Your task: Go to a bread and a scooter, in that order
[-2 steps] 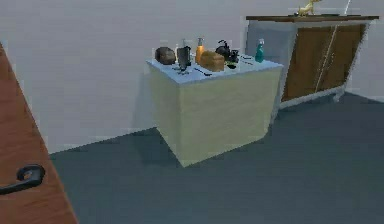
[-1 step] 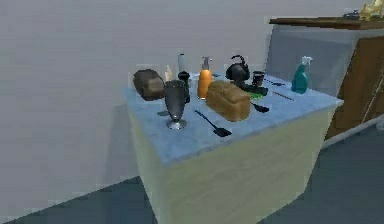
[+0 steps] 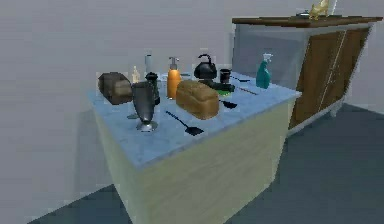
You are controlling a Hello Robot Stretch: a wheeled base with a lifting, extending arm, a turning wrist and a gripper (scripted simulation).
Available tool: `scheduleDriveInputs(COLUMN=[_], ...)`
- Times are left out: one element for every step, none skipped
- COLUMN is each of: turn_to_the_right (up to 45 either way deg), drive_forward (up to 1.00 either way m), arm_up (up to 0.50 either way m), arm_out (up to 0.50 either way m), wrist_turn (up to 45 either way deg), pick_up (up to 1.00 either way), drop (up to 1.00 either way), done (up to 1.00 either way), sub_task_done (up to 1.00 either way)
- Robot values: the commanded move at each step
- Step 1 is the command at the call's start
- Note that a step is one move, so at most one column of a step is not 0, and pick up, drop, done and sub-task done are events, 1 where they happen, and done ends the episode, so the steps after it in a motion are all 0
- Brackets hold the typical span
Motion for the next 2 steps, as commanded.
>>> scheduleDriveInputs(turn_to_the_right=[0.0,45.0], drive_forward=[0.0,0.0], arm_up=[0.0,0.0], arm_out=[0.0,0.0], wrist_turn=[0.0,0.0], pick_up=[0.0,0.0], drop=[0.0,0.0], done=[0.0,0.0], sub_task_done=[1.0,0.0])
